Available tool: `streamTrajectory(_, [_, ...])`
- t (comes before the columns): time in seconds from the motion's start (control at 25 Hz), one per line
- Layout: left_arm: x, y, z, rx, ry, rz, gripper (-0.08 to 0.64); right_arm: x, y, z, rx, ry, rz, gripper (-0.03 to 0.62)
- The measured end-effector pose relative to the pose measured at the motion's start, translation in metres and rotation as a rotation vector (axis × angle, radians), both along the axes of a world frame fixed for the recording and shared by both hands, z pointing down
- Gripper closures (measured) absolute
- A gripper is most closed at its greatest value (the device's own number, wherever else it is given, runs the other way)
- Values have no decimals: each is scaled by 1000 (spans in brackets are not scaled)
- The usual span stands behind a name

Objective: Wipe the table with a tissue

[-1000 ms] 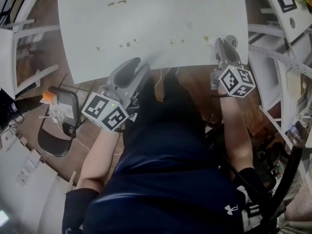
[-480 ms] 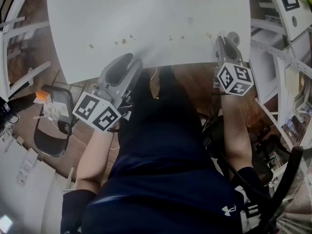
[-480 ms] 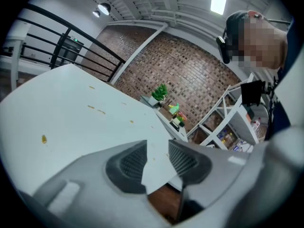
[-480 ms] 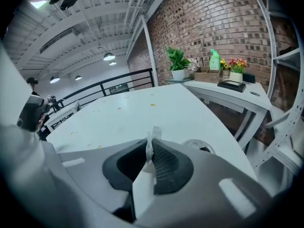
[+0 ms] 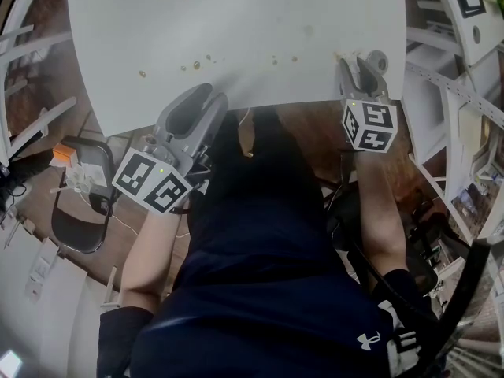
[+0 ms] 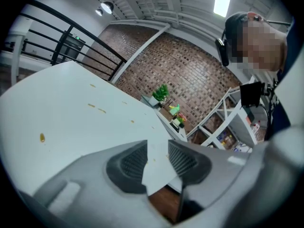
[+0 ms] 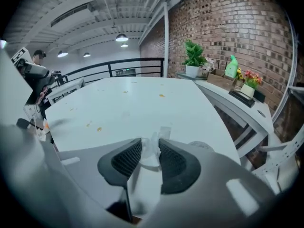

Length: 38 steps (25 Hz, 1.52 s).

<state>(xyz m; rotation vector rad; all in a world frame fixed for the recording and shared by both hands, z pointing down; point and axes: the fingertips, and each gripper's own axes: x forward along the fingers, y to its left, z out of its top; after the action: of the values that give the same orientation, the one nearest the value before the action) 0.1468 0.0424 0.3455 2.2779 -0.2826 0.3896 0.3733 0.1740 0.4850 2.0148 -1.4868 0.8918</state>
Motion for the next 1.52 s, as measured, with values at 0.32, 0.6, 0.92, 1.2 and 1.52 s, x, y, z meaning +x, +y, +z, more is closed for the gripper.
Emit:
streamTrajectory(0.32, [-8,-1,2,-17,1,-17,430,-1,-10,-2,36,42,7,528])
streamTrajectory(0.6, [-14,-3,2,-27,5,-28,430,-1,-25,-1,54,36,0,531])
streamTrajectory(0.92, [-19,-4,3,-35,9,-34,430,-14,-27,-2,66,7,-32,534])
streamTrajectory(1.2, [-21,-6,0,-38,16,-34,430,-24,-31,-1,71,-14,-2,534])
streamTrajectory(1.52, [-35,-12,-2,-39,19,-55,430,-46,-48,-1,50,-24,-73,534])
